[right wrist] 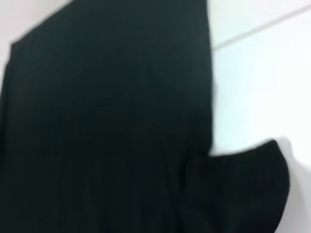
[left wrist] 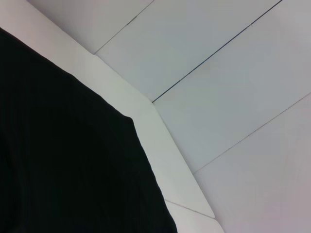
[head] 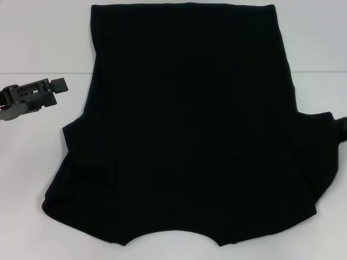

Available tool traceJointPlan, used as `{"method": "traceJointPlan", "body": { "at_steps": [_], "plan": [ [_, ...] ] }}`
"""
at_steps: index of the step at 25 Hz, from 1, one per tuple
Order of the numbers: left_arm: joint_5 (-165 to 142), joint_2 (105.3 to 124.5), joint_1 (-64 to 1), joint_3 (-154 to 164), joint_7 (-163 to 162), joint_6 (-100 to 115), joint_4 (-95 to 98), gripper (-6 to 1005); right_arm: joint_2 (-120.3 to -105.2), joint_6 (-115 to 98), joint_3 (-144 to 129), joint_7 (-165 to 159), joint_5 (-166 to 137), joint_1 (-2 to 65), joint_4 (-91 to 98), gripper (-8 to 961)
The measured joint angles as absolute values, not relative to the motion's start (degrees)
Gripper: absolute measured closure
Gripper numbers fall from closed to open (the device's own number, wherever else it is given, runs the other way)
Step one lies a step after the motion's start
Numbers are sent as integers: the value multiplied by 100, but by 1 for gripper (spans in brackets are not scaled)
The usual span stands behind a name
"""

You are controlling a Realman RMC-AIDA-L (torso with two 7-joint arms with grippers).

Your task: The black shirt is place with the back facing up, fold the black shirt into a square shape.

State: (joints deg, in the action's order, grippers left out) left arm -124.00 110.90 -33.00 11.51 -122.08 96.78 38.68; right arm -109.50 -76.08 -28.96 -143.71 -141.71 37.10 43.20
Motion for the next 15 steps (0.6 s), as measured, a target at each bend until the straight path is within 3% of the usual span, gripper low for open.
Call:
{"method": "traceJointPlan", "body": {
  "at_steps": [6, 15],
  "plan": [
    [-12394, 11079, -3306, 1151, -12217, 9674, 3878, 108, -10963, -7711, -2944, -14278, -13652, 3719, 4456, 932],
    [-12379, 11069, -3355, 1147, -12217, 9606, 3853, 109, -11157, -7488, -4308, -14053, -13886, 4366, 4038, 924]
  ]
}}
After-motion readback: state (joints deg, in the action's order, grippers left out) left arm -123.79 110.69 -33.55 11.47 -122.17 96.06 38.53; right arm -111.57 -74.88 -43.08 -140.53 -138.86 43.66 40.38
